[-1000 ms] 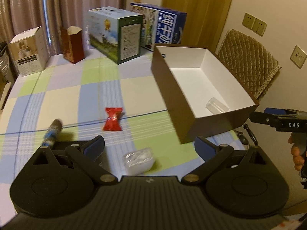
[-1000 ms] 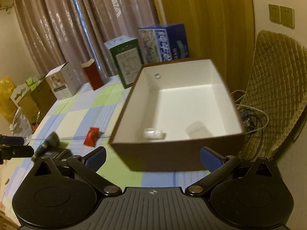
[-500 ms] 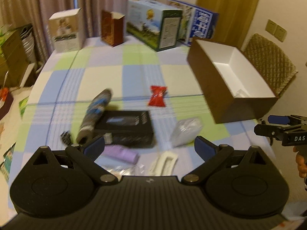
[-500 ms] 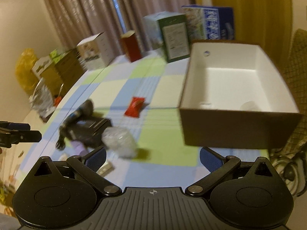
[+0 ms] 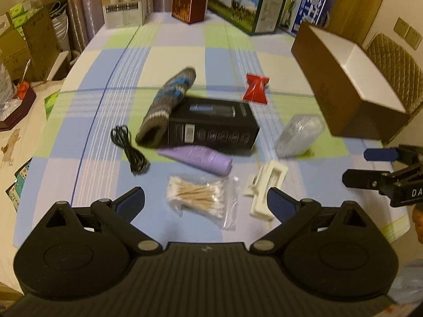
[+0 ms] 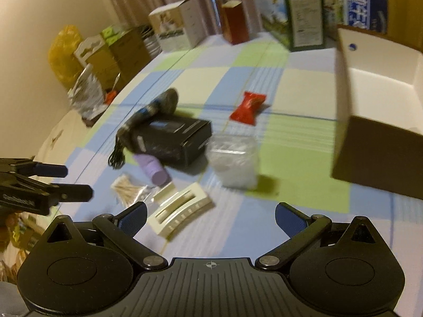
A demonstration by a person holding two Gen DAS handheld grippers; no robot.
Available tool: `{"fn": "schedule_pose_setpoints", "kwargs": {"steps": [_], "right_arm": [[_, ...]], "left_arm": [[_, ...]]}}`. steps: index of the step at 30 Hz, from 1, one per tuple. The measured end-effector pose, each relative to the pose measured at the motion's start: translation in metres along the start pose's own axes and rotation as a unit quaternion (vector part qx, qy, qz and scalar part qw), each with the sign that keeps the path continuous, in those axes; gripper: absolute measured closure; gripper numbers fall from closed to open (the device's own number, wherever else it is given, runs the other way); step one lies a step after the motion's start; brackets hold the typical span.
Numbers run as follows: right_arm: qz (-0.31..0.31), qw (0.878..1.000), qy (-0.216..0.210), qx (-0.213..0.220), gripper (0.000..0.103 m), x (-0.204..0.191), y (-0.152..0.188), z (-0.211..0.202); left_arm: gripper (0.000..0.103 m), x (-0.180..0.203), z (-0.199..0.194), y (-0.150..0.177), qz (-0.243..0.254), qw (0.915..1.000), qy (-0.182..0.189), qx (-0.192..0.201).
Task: Organize objects
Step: 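Withdraw both tools from the box back over the table, then grasp the cotton swab bag with the left tool while the right tool grasps the cream hair clip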
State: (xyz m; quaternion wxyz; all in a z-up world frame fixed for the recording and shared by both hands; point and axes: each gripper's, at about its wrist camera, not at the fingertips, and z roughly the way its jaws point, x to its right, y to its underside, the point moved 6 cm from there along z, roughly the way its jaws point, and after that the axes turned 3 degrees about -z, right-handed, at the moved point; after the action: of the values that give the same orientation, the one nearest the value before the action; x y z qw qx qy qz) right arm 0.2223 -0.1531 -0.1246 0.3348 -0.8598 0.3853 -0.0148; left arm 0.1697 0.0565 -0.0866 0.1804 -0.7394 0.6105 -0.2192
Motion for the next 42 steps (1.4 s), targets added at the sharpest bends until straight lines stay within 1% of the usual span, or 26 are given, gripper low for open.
{"fn": "schedule_pose_setpoints", "kwargs": {"steps": [4, 9, 20, 24, 27, 30, 32, 34, 36, 39, 41, 42], "right_arm": [[-0.002, 1.000, 0.005, -0.016, 0.002, -0.005, 0.004, 0.017], [0.007, 1.000, 0.014, -0.021, 0.002, -0.006, 0.007, 0.029], [0.064, 0.996, 0.049, -0.025, 0.002, 0.011, 0.014, 0.032], [0.078, 0.995, 0.060, -0.025, 0.002, 0.015, 0.016, 0.032], [0.082, 0.994, 0.062, -0.024, 0.002, 0.013, 0.015, 0.033], [0.079, 0.995, 0.061, -0.023, 0.002, 0.006, 0.013, 0.037], [0.077, 0.995, 0.057, -0.023, 0.002, 0.000, 0.012, 0.040], [0.075, 0.996, 0.051, -0.025, 0.002, -0.006, 0.010, 0.043], [0.070, 0.996, 0.047, -0.025, 0.002, -0.013, 0.009, 0.048], [0.065, 0.997, 0.040, -0.028, 0.003, -0.024, 0.006, 0.057], [0.062, 0.997, 0.037, -0.031, 0.009, -0.030, 0.004, 0.064], [0.063, 0.997, 0.036, -0.033, 0.010, -0.033, 0.003, 0.068]], "left_arm": [[0.007, -0.003, 0.019, 0.008, 0.000, 0.9998, 0.000, -0.019], [0.007, -0.005, 0.041, 0.012, 0.010, 0.9992, -0.003, -0.037], [0.007, -0.001, 0.083, 0.012, 0.043, 0.9968, -0.011, -0.067], [0.007, 0.000, 0.094, 0.010, 0.053, 0.9959, -0.013, -0.072], [0.014, 0.001, 0.102, 0.009, 0.063, 0.9954, -0.014, -0.070], [0.021, 0.003, 0.107, 0.009, 0.075, 0.9948, -0.006, -0.069], [0.029, 0.003, 0.106, 0.011, 0.081, 0.9947, -0.004, -0.063], [0.034, 0.001, 0.103, 0.013, 0.084, 0.9947, 0.002, -0.059], [0.035, -0.003, 0.099, 0.016, 0.080, 0.9949, 0.007, -0.060], [0.035, -0.013, 0.092, 0.019, 0.078, 0.9953, 0.003, -0.058], [0.035, -0.021, 0.087, 0.021, 0.072, 0.9958, 0.002, -0.057], [0.035, -0.025, 0.084, 0.022, 0.068, 0.9961, 0.002, -0.055]]}}
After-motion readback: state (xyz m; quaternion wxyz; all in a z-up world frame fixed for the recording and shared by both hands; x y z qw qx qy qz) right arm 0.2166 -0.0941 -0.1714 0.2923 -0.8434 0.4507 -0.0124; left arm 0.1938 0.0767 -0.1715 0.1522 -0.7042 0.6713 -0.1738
